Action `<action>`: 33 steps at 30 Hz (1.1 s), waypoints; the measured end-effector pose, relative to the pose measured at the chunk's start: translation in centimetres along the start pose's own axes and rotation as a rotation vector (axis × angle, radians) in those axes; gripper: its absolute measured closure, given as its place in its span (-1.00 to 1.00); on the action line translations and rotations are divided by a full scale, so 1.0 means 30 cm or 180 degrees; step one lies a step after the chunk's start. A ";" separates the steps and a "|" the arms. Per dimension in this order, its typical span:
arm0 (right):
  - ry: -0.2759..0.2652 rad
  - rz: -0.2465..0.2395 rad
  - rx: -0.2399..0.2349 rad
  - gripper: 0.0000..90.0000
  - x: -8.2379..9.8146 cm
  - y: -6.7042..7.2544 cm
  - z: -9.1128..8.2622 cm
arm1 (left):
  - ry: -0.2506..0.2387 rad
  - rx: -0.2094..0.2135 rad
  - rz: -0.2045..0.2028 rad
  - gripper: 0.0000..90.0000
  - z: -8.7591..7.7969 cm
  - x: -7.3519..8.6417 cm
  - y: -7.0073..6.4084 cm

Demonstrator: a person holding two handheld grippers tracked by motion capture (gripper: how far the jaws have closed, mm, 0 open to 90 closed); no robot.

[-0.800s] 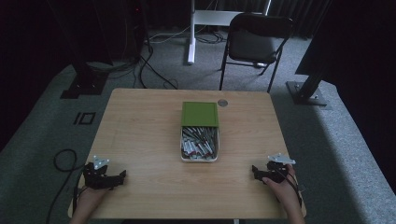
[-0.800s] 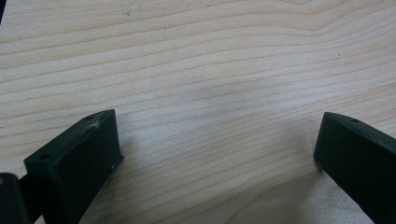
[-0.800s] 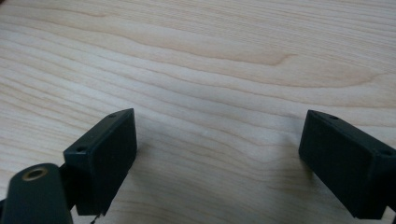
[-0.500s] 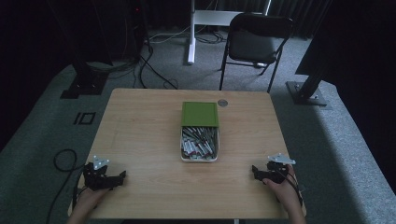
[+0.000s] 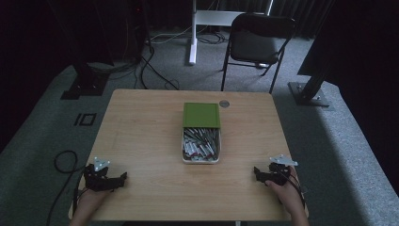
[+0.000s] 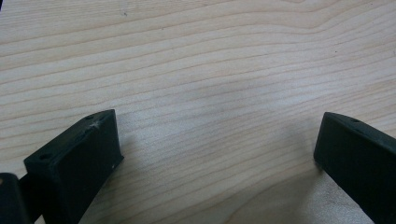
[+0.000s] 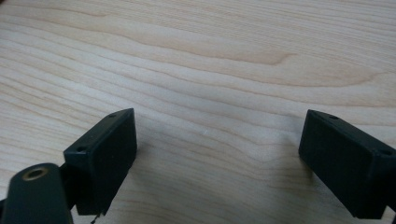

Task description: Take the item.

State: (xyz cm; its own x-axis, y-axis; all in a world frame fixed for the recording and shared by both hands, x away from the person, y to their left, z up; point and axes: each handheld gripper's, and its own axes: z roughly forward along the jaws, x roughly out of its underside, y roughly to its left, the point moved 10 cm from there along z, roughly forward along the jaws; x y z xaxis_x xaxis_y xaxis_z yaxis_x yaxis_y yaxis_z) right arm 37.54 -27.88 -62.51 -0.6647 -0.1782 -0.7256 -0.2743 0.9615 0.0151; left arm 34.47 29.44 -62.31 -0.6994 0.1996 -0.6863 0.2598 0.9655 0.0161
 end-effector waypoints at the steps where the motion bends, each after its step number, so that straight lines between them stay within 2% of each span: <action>1: 0.0000 0.0000 0.0000 -0.74 0.000 0.000 0.000 | 0.0000 0.0000 0.0000 -0.97 0.000 0.000 0.000; 7: 0.0006 0.0035 0.0041 -0.74 -0.001 0.011 0.000 | 0.0001 0.0000 -0.0001 -0.97 0.000 0.000 0.000; 12: 0.0019 0.0069 -0.0006 -0.69 -0.008 0.024 0.000 | 0.0002 -0.0001 0.0000 -0.97 0.000 0.000 0.000; 16: -0.0072 0.0074 -0.0029 -0.69 -0.036 0.035 -0.009 | 0.0003 -0.0001 0.0000 -0.97 0.000 0.000 0.000; 26: -0.0328 0.0018 -0.0010 -0.69 -0.168 0.053 -0.064 | 0.0000 0.0000 -0.0001 -0.97 0.000 0.000 0.000; 27: -0.0328 0.0018 -0.0010 -0.69 -0.168 0.053 -0.064 | 0.0000 0.0000 -0.0001 -0.97 0.000 0.000 0.000; 29: -0.0387 -0.0036 -0.0018 -0.69 -0.207 0.065 -0.076 | -0.0006 0.0000 -0.0008 -0.97 0.000 -0.001 -0.001; 33: -0.0433 -0.0082 -0.0029 -0.68 -0.242 0.079 -0.086 | -0.0005 0.0001 -0.0008 -0.97 0.000 -0.001 -0.001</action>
State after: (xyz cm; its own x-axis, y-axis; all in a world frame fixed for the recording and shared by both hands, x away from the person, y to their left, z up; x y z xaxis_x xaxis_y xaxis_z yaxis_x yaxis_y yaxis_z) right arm 39.93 -24.84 -55.44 -0.5571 -0.1723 -0.8123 -0.2967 0.9550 0.0009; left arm 34.48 29.41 -62.30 -0.6990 0.1969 -0.6875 0.2581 0.9660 0.0142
